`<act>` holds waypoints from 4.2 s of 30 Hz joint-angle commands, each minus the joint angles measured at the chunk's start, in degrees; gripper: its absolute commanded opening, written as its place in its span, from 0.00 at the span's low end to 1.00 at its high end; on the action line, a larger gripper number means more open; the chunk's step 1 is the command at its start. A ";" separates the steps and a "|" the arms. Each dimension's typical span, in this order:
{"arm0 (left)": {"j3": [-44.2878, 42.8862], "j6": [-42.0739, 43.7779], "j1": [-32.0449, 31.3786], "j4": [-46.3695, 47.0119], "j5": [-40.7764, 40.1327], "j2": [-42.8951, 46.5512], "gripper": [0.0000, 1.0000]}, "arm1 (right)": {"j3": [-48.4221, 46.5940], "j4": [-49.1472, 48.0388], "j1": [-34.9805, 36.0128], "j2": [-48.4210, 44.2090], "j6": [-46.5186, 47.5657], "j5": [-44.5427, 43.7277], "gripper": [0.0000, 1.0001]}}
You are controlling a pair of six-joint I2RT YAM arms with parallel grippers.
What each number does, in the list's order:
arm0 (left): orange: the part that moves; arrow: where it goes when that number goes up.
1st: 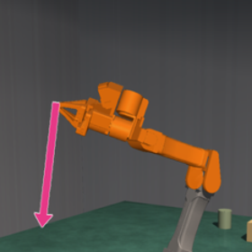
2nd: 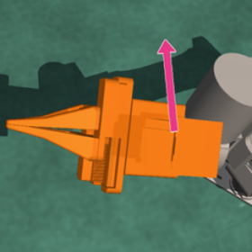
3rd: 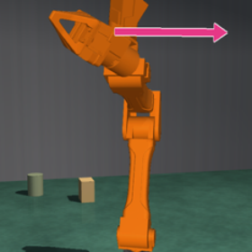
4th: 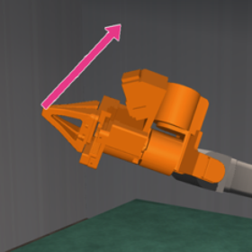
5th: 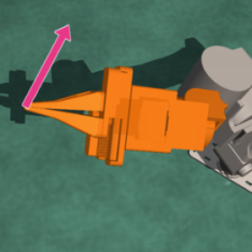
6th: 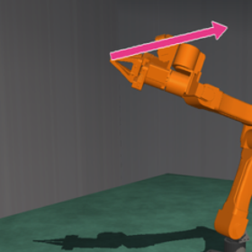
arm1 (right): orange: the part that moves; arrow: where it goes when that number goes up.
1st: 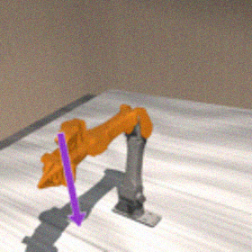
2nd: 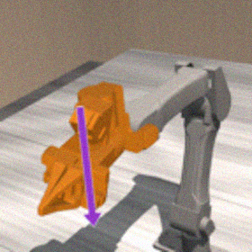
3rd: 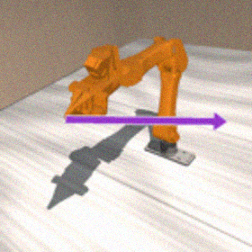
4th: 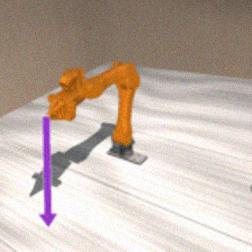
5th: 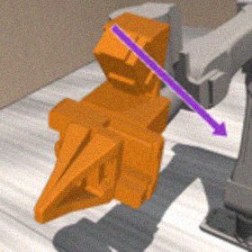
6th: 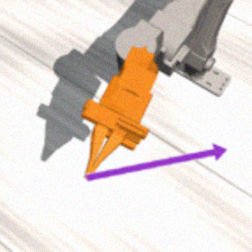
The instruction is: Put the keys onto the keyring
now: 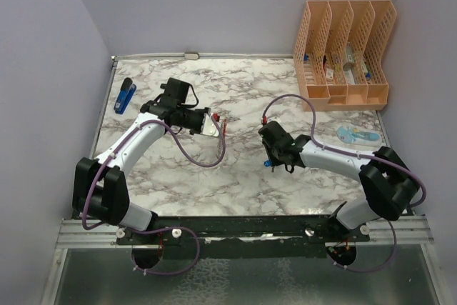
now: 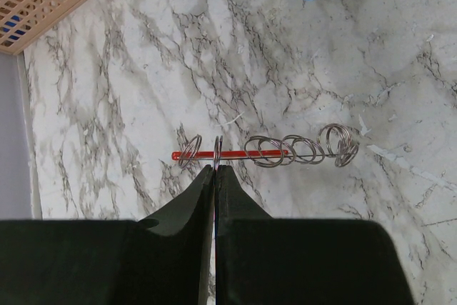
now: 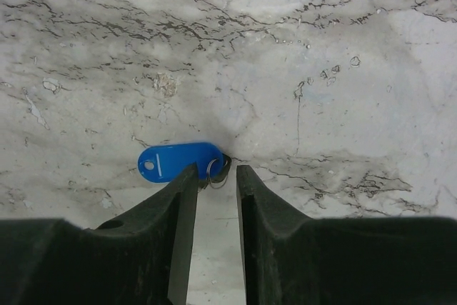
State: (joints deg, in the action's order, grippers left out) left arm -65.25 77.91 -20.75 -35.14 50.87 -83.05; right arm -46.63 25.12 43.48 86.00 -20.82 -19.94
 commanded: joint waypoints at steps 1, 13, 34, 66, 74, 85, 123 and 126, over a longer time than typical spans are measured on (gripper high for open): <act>-1.52 -0.05 -0.30 0.95 2.52 -0.44 0.00 | -1.56 1.03 -0.17 0.22 0.48 1.78 0.28; -1.71 -0.24 -0.30 0.93 2.65 -0.65 0.00 | -1.71 2.18 -0.20 3.23 -1.54 2.55 0.19; -1.94 -0.21 -0.26 0.53 3.09 -1.20 0.00 | -4.28 9.29 -0.16 2.11 -7.04 -1.73 0.21; -1.72 -0.19 -0.30 0.52 3.74 -1.29 0.00 | -4.37 8.97 -0.24 -0.58 -5.94 -1.71 0.01; -1.83 -0.48 -0.25 0.47 3.76 -1.20 0.00 | -3.73 7.82 -0.39 2.00 -7.46 1.05 0.01; -1.54 -0.41 -0.25 0.31 3.86 -1.09 0.00 | -5.04 10.82 -0.51 3.89 -9.91 -1.88 0.13; -5.68 -11.16 -0.27 -1.60 10.47 -2.22 0.00 | -1.62 4.34 -0.95 -5.58 -5.54 -3.95 0.01; -6.52 -11.63 -0.25 -1.80 11.62 -2.27 0.00 | -0.85 -0.16 -0.97 -12.09 -2.09 -0.60 0.01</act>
State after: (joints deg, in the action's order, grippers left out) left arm -69.43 69.76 -20.75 -35.68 56.25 -85.47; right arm -48.29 32.93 42.98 82.28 -27.33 -22.35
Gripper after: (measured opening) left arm 0.040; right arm 0.015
